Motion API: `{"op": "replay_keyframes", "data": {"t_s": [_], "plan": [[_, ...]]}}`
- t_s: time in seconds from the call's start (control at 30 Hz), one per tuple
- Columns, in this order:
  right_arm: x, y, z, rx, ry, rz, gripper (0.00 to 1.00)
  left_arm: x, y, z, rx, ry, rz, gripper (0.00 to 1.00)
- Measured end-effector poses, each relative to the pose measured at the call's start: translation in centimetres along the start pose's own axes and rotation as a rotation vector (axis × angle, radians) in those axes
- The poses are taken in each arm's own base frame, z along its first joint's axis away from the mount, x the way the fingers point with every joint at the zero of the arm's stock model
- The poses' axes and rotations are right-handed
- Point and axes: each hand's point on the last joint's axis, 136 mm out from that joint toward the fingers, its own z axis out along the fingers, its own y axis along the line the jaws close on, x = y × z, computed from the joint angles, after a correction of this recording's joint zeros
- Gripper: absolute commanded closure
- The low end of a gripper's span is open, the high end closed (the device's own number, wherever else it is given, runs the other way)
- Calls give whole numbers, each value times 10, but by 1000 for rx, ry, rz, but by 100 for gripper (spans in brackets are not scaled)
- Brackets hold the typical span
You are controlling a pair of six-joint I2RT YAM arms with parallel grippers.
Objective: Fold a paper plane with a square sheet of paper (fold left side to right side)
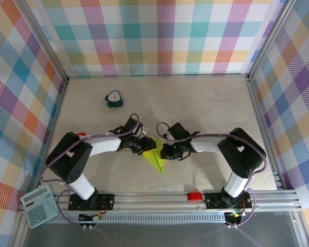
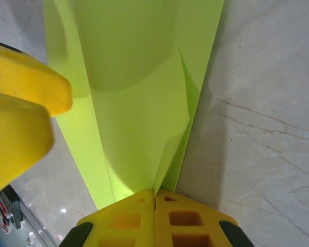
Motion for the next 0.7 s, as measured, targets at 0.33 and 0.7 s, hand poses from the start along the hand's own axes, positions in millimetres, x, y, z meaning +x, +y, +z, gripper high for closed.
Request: {"op": "replay_keyframes", "data": {"t_s": [0.33,0.7], "plan": [[-1,1,1,16,6,-1,100,-4,-20,-2,67,5,29,94],[-1,2,2,26,16,5,100,-2,-9,23,74,56,15,99]]}}
